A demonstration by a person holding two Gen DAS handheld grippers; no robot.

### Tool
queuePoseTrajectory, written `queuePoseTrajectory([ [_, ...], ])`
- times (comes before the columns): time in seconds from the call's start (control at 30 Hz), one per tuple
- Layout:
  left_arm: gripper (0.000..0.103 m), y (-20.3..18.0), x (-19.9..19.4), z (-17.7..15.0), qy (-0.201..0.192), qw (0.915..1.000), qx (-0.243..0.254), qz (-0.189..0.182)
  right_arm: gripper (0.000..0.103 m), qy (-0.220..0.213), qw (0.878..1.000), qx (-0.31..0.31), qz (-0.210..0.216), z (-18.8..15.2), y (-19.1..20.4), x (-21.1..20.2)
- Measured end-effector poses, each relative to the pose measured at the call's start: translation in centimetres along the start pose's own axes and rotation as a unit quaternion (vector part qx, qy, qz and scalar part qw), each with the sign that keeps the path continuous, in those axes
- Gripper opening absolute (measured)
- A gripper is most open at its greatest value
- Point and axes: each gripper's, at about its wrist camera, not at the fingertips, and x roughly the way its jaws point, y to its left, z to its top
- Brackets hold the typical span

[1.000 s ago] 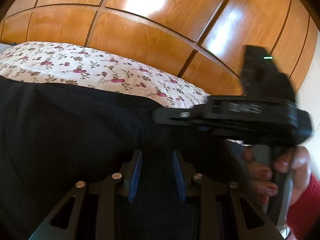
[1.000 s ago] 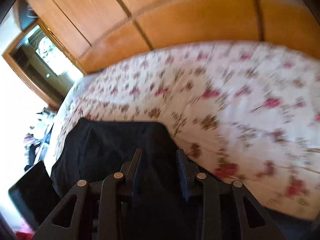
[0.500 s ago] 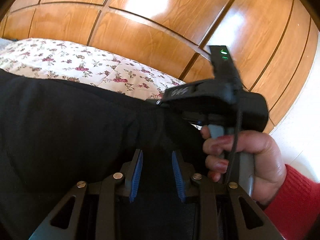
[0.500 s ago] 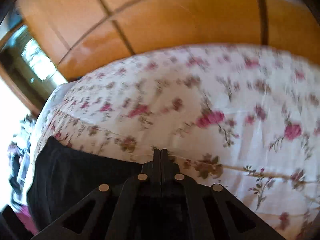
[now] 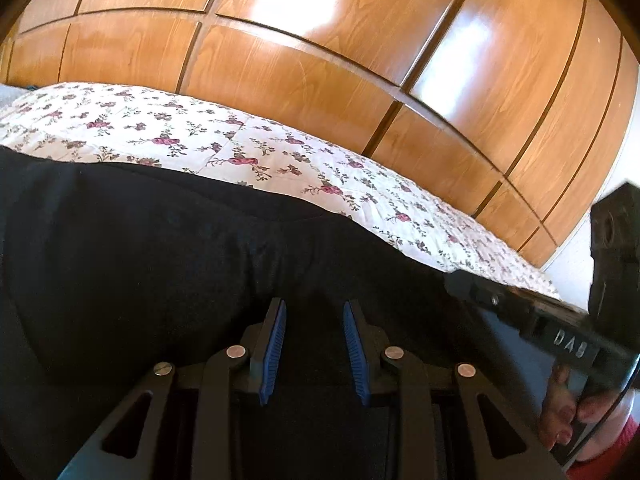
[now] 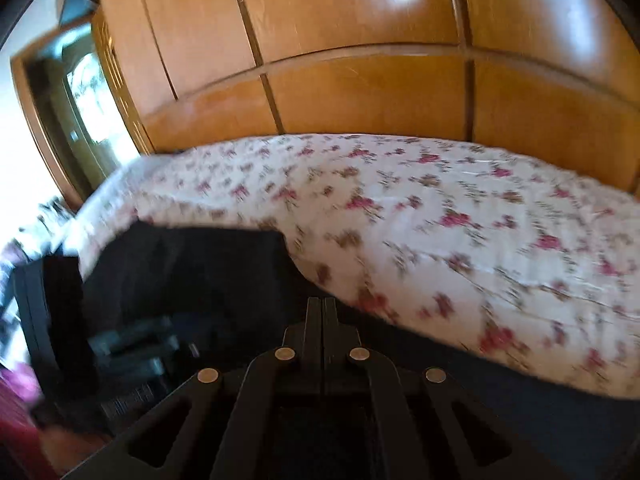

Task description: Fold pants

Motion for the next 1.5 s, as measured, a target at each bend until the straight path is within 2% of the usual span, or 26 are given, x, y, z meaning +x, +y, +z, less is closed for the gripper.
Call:
queuePoseTrajectory([
  [0.1,0.030,-0.4,0.1,0.1,0.004,0.9999,0.008,0.014,0.001,0.016,0.998,0.042,-0.046,-0.7,-2.5,1.0],
  [0.13,0.030,-0.5,0.1,0.1,0.006,0.9998,0.010,0.018,0.001,0.027,0.997,0.060,-0.042,-0.7,-3.3,2.0],
  [0.2,0.030,-0.7,-0.1,0.0,0.007,0.9995,0.013,0.027,0.001,0.022,0.996,0.081,-0.027,-0.8,-4.1,2.4],
  [0.37,0.030,-0.7,-0.3,-0.1,0.004,0.9990,0.009,0.044,0.001,0.014,0.996,0.080,-0.032,-0.8,-4.1,2.0],
  [0.53,0.030,-0.7,-0.8,-0.4,0.002,0.9987,0.008,0.050,0.001,0.004,0.994,0.101,-0.032,-3.0,-4.0,-0.9],
  [0.67,0.030,-1.1,-1.2,-1.1,-0.004,0.9979,0.020,0.062,0.001,0.009,0.997,0.054,-0.054,-5.0,-2.2,-2.7],
  [0.77,0.030,-1.5,-1.7,-1.8,-0.013,0.9968,0.033,0.072,0.001,0.008,0.997,0.043,-0.065,-6.4,-2.4,-4.8],
  [1.07,0.031,-2.6,-2.0,-2.3,-0.007,0.9922,0.057,0.110,0.002,0.008,0.993,0.090,-0.077,-10.0,-5.1,-9.0],
  [1.2,0.032,-3.6,-3.0,-2.4,0.004,0.9912,0.047,0.124,0.002,0.009,0.992,0.106,-0.075,-10.5,-5.3,-9.6],
  [1.27,0.032,-4.3,-3.9,-3.0,0.001,0.9943,0.036,0.100,0.006,0.011,0.991,0.114,-0.074,-10.7,-5.3,-10.1],
  [1.33,0.032,-5.6,-4.5,-3.9,-0.002,0.9956,0.048,0.080,0.016,0.007,0.990,0.128,-0.066,-11.0,-5.6,-10.9],
  [1.4,0.033,-7.0,-4.8,-5.0,-0.005,0.9938,0.083,0.075,0.024,-0.007,0.987,0.142,-0.070,-11.4,-6.1,-12.1],
  [1.5,0.041,-8.7,-4.1,-6.6,0.003,0.9864,0.143,0.081,0.025,-0.032,0.980,0.163,-0.107,-11.8,-7.5,-14.3],
])
